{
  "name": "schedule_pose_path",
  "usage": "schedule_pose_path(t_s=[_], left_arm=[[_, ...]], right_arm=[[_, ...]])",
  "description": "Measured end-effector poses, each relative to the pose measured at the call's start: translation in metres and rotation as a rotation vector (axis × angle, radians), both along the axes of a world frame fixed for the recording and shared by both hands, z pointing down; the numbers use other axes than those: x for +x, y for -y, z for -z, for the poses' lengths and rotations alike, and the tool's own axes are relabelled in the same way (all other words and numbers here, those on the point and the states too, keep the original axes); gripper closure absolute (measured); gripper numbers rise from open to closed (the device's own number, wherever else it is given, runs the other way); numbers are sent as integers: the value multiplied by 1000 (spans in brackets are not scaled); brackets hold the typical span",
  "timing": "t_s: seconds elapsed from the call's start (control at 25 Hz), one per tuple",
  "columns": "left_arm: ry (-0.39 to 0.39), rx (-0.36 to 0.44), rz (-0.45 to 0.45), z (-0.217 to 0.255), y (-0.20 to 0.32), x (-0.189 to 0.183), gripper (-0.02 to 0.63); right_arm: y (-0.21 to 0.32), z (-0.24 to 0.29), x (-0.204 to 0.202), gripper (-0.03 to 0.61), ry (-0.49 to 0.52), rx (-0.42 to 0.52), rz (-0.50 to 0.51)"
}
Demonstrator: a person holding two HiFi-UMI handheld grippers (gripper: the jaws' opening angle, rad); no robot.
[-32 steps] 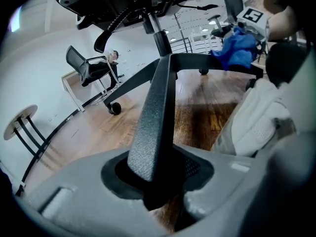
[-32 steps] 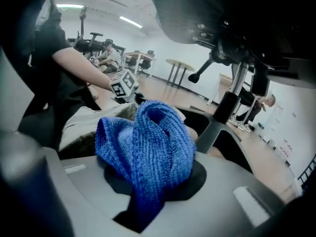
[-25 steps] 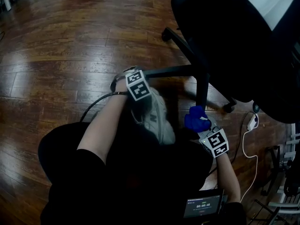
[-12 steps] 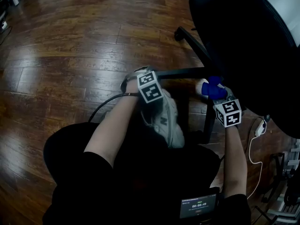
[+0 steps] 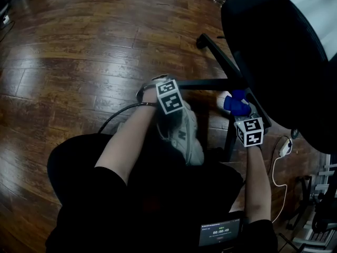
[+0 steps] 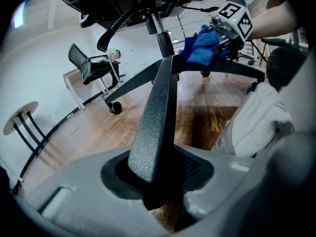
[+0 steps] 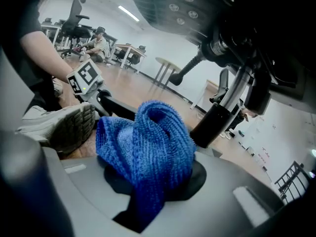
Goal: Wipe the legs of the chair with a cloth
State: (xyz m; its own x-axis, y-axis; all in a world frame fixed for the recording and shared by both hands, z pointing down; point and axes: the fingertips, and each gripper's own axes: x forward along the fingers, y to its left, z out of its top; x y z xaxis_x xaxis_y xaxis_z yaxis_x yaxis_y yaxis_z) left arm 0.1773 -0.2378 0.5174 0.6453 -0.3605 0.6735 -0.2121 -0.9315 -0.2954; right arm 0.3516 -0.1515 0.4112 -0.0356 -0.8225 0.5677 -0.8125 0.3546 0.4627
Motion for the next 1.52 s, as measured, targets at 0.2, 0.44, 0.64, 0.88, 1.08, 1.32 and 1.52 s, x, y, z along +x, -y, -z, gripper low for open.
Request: schedule_pose_path(t_s=[0.2,0.44,0.64,0.88,1.08,1.32,1.52], left_arm=[[-2,-12,7,-2,1,-2,465],[18,-18,5,-1,2,-3,465],[46,-39,-7,0,-5,-10,465],[55,-57,-30,4,-20,-27,489],[87,-82,-54,2,-35,-32,488],[24,-152,-87,9,-32,-34,485],[11,-126,-71,6,-33,-31,485]], right_arm=[[-86,-38,-36,500,-93,-206,156],[-171,-73,-64,500,-256,-528,290],[-167,-81,-63,502,-347,-563,310],[-84,-70,-38,503,-520,-491,241],[7,-46,-19,502,-626,-439,172],[28,-38,-19,502,-655,-403,135],[-41,-56,-31,502,-639,-455,181]])
